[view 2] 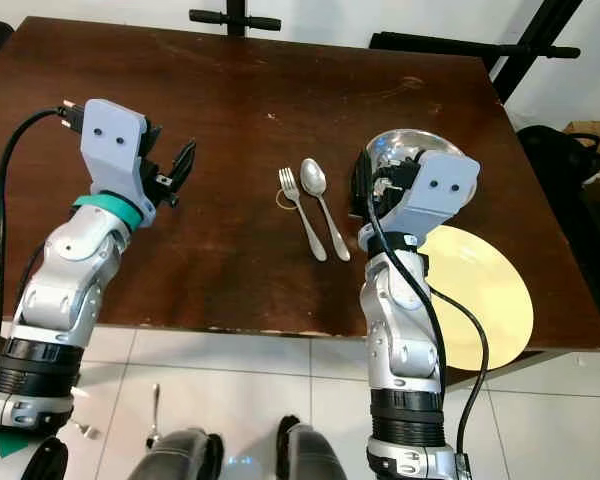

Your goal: Setting the table

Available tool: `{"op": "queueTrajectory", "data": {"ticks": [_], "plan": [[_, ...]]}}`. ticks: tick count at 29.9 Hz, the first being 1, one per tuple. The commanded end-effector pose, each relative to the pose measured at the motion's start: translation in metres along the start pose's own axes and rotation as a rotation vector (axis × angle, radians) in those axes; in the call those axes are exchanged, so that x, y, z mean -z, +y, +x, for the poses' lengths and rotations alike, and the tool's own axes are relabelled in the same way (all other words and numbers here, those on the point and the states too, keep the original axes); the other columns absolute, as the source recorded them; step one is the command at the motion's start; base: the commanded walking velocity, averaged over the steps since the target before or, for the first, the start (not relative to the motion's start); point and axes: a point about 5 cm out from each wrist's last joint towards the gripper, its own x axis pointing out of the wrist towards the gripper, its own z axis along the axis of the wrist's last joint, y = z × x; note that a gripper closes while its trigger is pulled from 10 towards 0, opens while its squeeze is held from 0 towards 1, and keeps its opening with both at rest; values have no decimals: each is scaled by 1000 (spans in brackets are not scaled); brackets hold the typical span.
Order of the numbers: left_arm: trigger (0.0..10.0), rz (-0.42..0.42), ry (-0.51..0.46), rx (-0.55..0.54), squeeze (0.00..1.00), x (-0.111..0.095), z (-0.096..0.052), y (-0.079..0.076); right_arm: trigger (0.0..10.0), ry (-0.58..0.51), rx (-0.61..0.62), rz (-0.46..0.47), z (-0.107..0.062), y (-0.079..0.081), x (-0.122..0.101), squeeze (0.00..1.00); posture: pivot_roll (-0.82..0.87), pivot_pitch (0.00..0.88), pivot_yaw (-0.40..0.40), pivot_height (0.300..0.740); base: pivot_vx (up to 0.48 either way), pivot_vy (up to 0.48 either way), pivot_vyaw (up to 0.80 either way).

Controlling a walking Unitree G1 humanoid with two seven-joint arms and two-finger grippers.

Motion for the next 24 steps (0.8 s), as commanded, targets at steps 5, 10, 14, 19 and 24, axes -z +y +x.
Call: {"op": "queueTrajectory", "data": {"ticks": [5,10,14,19,24], "plan": [[10000,10,2,8,0,0,1,-2,10000,9,10,1,-1,-1,1,0,159,80,21,740,0,0,0],[10000,10,2,9,0,0,1,-3,10000,10,10,1,-2,-1,1,0,158,78,19,740,0,0,0],[10000,9,2,11,0,1,1,-3,10000,10,9,0,-1,-1,1,0,158,76,20,740,0,0,0],[10000,10,0,11,0,0,2,-3,10000,8,6,-1,0,-1,1,0,158,69,20,740,0,0,0],[10000,12,1,12,0,1,2,-3,10000,8,4,-1,0,0,1,0,156,62,16,740,0,0,0]]}}
